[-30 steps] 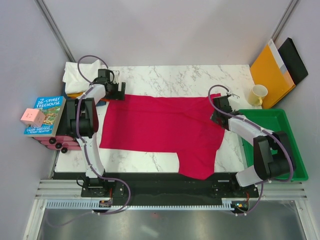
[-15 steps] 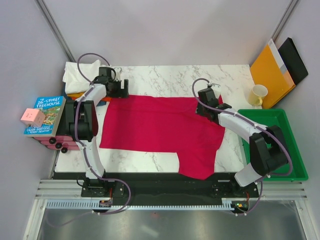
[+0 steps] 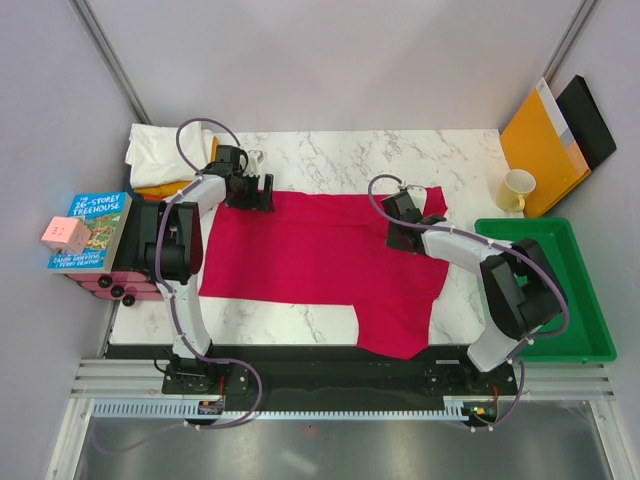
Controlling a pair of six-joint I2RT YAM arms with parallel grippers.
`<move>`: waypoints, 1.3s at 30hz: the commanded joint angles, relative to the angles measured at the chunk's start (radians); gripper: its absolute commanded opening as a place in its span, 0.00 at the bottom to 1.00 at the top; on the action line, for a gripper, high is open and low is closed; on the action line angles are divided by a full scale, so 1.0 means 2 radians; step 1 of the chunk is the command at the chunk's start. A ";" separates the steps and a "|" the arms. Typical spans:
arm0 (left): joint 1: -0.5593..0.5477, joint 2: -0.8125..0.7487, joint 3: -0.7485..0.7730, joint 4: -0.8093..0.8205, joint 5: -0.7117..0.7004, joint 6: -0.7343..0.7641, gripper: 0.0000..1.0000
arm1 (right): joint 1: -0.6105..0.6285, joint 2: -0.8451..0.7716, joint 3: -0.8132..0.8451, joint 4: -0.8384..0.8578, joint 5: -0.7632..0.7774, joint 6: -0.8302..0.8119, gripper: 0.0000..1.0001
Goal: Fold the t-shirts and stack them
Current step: Fold the flattened tshirt in 1/3 of the way
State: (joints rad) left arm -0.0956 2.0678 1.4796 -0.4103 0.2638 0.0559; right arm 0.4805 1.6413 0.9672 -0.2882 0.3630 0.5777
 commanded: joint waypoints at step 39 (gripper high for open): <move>0.005 -0.001 0.022 -0.010 -0.018 -0.006 0.94 | -0.006 0.031 0.051 -0.037 0.091 -0.063 0.50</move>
State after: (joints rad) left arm -0.0956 2.0792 1.4967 -0.4141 0.2203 0.0563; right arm 0.4698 1.7084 1.1122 -0.3374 0.5022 0.4721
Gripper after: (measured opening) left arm 0.942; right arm 0.502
